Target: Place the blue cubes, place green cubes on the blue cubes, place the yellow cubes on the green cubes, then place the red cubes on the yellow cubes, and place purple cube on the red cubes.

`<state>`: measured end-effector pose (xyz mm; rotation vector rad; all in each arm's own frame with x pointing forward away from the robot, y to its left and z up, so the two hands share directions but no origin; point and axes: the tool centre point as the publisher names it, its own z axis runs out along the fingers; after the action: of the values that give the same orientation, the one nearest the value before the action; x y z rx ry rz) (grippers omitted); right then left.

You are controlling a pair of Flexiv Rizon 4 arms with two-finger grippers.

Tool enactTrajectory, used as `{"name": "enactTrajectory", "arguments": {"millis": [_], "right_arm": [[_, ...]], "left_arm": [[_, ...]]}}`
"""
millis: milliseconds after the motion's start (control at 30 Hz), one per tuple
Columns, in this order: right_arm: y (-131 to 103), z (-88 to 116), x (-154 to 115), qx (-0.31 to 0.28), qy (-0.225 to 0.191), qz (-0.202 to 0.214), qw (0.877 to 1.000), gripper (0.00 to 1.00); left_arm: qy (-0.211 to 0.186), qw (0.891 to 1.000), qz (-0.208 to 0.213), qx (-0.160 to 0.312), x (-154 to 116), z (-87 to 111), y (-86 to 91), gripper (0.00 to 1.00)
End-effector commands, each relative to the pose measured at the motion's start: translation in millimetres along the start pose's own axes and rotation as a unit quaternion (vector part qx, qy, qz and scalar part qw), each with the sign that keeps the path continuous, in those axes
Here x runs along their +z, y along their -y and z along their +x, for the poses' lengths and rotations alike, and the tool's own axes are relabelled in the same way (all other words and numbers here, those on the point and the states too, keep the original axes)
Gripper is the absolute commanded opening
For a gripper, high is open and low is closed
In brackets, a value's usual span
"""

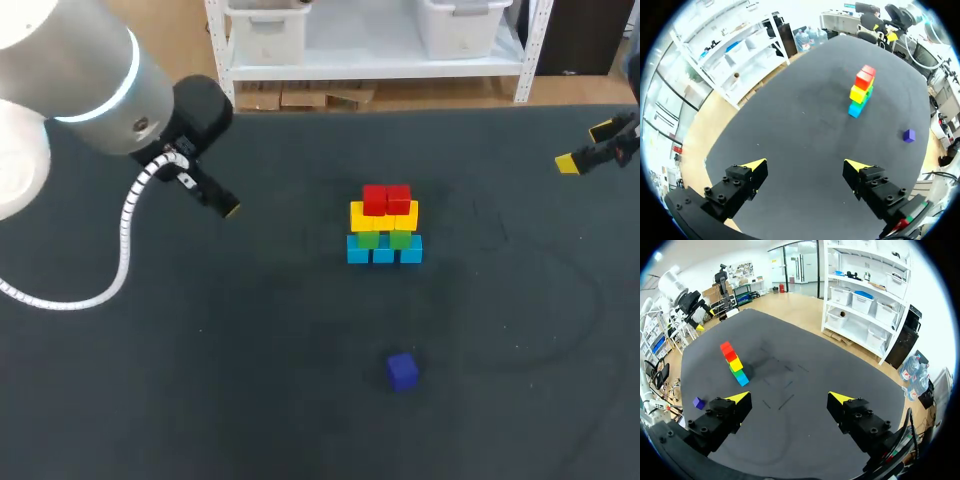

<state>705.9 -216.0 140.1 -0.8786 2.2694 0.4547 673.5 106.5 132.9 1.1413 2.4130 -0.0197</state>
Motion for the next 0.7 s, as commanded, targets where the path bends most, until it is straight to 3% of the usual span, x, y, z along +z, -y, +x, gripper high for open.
{"name": "enactTrajectory", "arguments": {"millis": [33, 433, 700], "right_arm": [[1, 0, 0, 0.000, 0.001, -0.002, 1.000, 1.00], [1, 0, 0, 0.000, 0.001, -0.002, 1.000, 1.00], [1, 0, 0, 0.000, 0.001, -0.002, 1.000, 1.00]], "left_arm": [[0.022, 1.000, -0.013, -0.007, -10, -0.3, -8.5, 1.00], [0.087, 0.993, -0.064, -0.050, -26, -2.7, -24.6, 1.00], [0.063, 0.997, -0.031, -0.025, -30, -5.2, -25.0, 1.00]]}}
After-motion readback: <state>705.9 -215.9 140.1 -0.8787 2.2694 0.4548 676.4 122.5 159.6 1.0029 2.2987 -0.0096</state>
